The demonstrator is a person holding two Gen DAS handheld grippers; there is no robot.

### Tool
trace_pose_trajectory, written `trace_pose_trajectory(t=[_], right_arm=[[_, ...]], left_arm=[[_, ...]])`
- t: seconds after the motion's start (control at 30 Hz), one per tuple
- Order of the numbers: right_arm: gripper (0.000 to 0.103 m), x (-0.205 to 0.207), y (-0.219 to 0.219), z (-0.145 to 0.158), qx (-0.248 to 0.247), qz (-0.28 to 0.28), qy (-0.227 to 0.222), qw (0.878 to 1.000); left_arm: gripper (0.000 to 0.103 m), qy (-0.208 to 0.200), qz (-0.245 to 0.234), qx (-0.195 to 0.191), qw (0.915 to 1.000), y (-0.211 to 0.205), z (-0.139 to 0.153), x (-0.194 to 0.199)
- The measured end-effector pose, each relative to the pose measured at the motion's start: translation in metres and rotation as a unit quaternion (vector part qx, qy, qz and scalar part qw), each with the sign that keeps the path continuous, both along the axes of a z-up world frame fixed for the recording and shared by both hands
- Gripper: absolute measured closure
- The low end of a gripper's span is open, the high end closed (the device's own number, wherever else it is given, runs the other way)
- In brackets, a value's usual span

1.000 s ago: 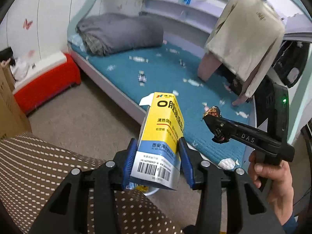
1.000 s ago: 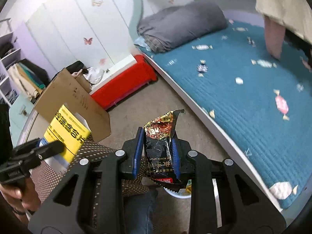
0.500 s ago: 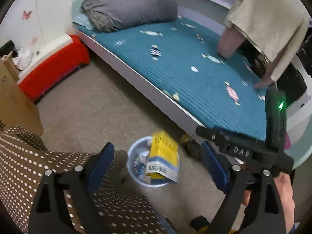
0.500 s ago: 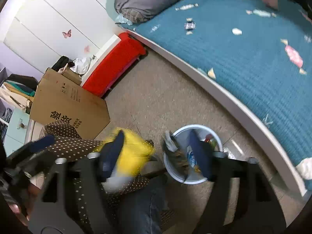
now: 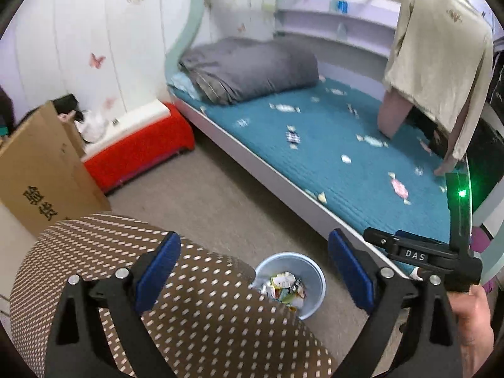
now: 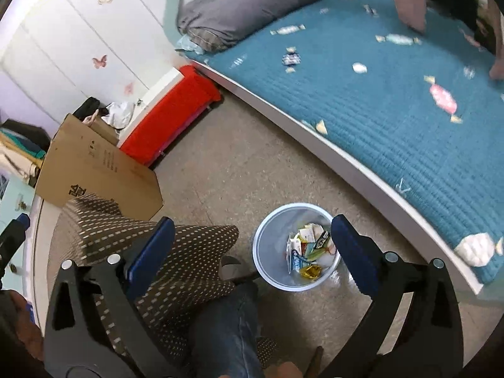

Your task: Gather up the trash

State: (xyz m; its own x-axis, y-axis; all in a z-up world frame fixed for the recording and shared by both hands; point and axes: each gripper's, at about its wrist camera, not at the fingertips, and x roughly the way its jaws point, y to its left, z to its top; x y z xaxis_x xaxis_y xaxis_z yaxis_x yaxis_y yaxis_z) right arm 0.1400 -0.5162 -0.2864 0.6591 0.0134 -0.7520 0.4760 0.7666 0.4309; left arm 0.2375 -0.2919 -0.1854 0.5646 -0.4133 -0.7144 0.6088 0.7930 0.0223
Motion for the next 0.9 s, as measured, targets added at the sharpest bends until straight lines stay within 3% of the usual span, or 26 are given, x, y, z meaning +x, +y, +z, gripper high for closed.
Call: trace_pose_trajectory(t=[0.3, 0.5, 0.9], right_arm=[[0.006, -0.034, 0.067, 0.1, -0.064, 0.053, -0.07, 0.994], [0.006, -0.063, 0.13, 0.157, -0.111, 0.106, -0.123, 0.981], [0.006, -0.139, 0.228, 0.204, -0.188, 0.168, -0.204, 0.946]], left_arm=[[0.007, -0.087, 0.079, -0.059, 0.9913, 0.073, 0.059, -0.066], [0.007, -0.101, 0.157, -0.086, 0.9787, 0.128, 0.077, -0.108], [0.005, -0.192, 0.255, -0.101, 0.9421, 0.205, 0.101, -0.222]])
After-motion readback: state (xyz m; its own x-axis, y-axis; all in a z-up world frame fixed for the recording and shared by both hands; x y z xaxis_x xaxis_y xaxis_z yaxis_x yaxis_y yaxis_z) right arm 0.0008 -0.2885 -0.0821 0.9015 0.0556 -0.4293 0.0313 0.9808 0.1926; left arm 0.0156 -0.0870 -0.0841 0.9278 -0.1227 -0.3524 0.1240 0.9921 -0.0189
